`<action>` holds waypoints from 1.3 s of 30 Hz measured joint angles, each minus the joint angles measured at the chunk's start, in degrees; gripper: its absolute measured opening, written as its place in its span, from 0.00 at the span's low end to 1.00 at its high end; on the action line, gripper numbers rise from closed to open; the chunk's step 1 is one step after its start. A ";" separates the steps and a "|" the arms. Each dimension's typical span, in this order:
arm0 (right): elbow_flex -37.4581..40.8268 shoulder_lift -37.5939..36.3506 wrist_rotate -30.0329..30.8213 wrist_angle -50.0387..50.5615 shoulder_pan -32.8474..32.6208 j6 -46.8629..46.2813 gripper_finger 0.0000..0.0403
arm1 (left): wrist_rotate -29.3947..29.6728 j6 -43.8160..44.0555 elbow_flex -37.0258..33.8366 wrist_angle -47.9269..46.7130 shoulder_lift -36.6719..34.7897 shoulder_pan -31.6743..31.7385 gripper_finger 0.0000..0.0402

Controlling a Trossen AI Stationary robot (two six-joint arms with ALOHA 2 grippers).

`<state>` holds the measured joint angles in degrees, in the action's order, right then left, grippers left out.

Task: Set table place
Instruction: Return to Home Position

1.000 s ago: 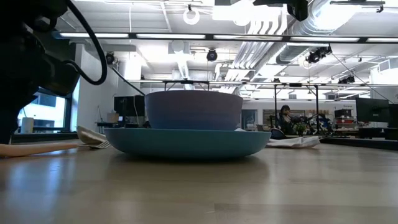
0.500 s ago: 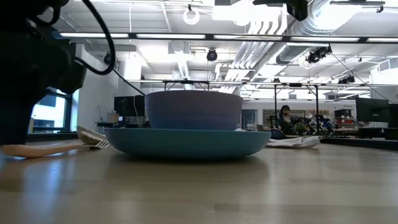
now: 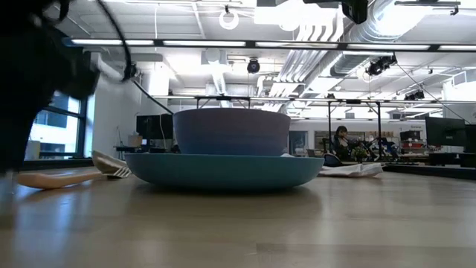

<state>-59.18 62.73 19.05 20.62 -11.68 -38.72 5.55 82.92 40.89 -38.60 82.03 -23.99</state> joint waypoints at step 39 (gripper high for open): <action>37.55 -26.66 -12.18 -47.36 9.33 25.04 0.00 | 52.14 -41.75 -11.55 -4.90 -66.88 -1.53 0.00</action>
<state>-21.63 36.07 6.86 -26.74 -2.35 -13.68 57.68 41.17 29.34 -43.49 15.15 -25.52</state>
